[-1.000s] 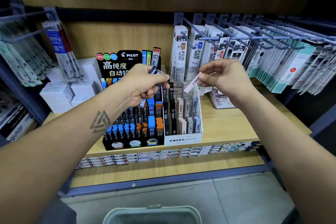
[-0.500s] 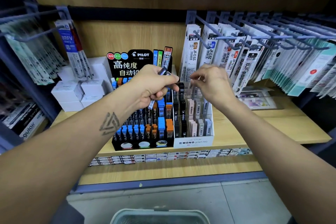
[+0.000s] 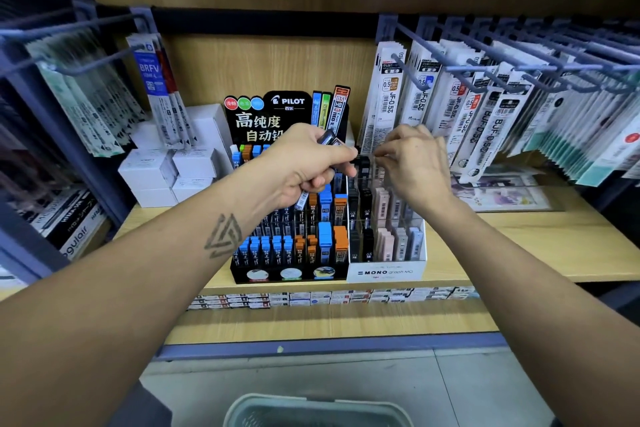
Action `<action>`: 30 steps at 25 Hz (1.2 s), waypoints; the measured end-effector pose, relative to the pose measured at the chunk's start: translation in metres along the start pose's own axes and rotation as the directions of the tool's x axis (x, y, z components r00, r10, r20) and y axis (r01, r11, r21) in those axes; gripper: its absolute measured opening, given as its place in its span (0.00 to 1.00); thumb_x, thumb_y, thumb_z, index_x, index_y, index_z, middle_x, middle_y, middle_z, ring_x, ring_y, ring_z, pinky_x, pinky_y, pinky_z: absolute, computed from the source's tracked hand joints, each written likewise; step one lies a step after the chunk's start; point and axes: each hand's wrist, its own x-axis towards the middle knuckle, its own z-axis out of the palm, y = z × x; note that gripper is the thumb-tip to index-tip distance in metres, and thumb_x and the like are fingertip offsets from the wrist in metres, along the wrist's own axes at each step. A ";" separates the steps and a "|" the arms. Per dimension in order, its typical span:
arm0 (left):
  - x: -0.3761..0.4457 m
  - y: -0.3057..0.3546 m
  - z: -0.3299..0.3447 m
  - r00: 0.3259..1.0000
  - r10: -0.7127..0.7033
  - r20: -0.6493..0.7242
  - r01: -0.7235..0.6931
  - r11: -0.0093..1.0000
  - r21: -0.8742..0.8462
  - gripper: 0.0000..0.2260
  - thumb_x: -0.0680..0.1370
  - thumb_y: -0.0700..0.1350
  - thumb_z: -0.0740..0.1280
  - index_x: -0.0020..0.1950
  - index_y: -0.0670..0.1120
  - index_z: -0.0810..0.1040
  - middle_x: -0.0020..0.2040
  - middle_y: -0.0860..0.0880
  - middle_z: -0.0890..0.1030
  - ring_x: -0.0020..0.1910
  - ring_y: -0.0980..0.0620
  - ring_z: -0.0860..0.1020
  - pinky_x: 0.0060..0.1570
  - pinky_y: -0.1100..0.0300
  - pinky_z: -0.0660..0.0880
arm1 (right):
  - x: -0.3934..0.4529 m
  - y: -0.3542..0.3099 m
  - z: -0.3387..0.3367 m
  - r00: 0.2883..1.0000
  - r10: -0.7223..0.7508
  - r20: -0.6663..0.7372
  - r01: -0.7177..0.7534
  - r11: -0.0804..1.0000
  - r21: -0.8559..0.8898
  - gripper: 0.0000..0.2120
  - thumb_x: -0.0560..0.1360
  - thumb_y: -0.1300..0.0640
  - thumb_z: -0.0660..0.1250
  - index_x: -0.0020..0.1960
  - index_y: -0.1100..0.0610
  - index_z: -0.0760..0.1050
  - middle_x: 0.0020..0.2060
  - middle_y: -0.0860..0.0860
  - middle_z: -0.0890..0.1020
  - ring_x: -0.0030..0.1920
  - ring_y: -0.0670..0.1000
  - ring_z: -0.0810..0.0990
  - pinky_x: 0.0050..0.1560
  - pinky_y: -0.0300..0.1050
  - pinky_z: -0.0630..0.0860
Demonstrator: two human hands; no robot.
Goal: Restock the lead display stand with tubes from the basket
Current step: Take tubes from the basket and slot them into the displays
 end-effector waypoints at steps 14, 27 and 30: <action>-0.026 0.003 0.022 0.980 -0.127 0.155 0.151 0.976 -0.156 0.16 0.86 0.49 0.57 0.61 0.37 0.74 0.33 0.40 0.78 0.20 0.53 0.68 0.16 0.67 0.59 | -0.035 -0.026 -0.057 0.916 0.052 0.399 -0.397 0.268 0.878 0.08 0.70 0.69 0.75 0.49 0.65 0.82 0.37 0.58 0.84 0.35 0.50 0.81 0.40 0.40 0.79; -0.023 0.002 -0.011 0.998 0.023 0.064 -0.017 0.996 -0.086 0.09 0.75 0.43 0.74 0.42 0.38 0.79 0.36 0.42 0.82 0.17 0.58 0.63 0.17 0.68 0.55 | -0.038 -0.015 -0.058 0.874 -0.125 0.469 -0.380 0.424 0.822 0.12 0.70 0.68 0.76 0.53 0.65 0.82 0.43 0.61 0.85 0.43 0.54 0.84 0.49 0.45 0.81; -0.023 0.002 -0.007 0.998 0.022 0.055 -0.021 0.999 -0.031 0.11 0.74 0.44 0.75 0.46 0.37 0.79 0.34 0.43 0.82 0.17 0.57 0.63 0.19 0.67 0.54 | -0.037 -0.027 -0.055 0.902 -0.158 0.401 -0.288 0.471 0.834 0.13 0.70 0.69 0.76 0.54 0.66 0.81 0.44 0.61 0.84 0.44 0.50 0.82 0.48 0.42 0.81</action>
